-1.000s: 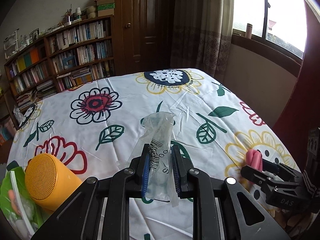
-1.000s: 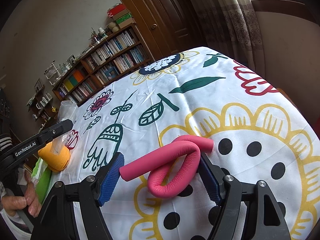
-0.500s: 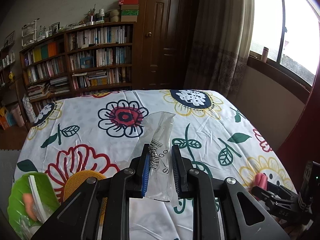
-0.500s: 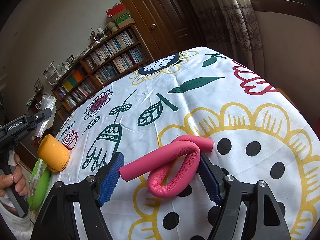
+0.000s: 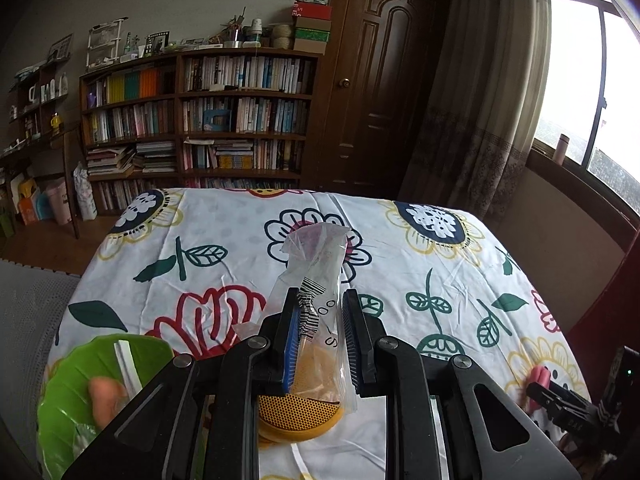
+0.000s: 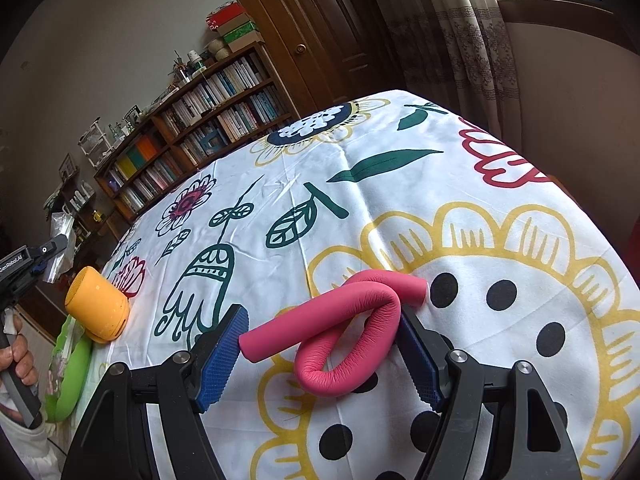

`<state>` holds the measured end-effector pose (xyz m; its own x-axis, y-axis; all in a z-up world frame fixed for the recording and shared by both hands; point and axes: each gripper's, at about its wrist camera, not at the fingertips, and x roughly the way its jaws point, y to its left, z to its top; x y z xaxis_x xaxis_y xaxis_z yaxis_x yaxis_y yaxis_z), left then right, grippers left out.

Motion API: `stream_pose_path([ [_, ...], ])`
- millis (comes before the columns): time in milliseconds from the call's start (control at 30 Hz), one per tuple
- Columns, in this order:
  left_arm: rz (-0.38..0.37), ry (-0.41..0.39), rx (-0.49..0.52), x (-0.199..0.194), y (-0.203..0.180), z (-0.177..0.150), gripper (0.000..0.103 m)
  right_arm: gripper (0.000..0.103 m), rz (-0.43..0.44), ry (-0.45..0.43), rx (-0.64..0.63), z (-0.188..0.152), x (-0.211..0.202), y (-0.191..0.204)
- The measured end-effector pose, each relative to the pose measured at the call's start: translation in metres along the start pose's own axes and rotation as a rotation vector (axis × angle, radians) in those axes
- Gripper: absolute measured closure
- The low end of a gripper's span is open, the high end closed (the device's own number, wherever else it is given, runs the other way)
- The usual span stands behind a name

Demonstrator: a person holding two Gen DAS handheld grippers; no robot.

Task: Organize soft objects
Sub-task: 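Carry the clear bag to the green plate with left while right carries the foam tube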

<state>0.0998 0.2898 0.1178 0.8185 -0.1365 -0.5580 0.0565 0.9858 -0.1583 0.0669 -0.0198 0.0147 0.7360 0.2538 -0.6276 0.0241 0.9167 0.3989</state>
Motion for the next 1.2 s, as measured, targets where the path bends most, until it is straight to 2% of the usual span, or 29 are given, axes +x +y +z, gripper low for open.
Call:
stream_pose_path([
  [600, 0.070, 0.010, -0.129, -0.045, 0.089, -0.031, 0.082, 0.027, -0.096, 0.027, -0.058, -0.003, 0.005, 0.014],
  [767, 0.085, 0.030, -0.153, -0.054, 0.108, -0.048, 0.082, 0.027, -0.077, 0.026, -0.063, -0.005, 0.000, 0.028],
  [1033, 0.124, 0.068, -0.177, -0.062, 0.128, -0.075, 0.080, 0.027, 0.009, 0.011, -0.144, -0.008, -0.010, 0.078],
  [1133, 0.132, 0.084, -0.203, -0.063, 0.138, -0.083, 0.073, 0.027, 0.046, 0.013, -0.178, -0.012, -0.012, 0.099],
  [1200, 0.133, 0.088, -0.225, -0.064, 0.144, -0.088, 0.052, 0.027, 0.072, 0.013, -0.196, -0.014, -0.015, 0.111],
])
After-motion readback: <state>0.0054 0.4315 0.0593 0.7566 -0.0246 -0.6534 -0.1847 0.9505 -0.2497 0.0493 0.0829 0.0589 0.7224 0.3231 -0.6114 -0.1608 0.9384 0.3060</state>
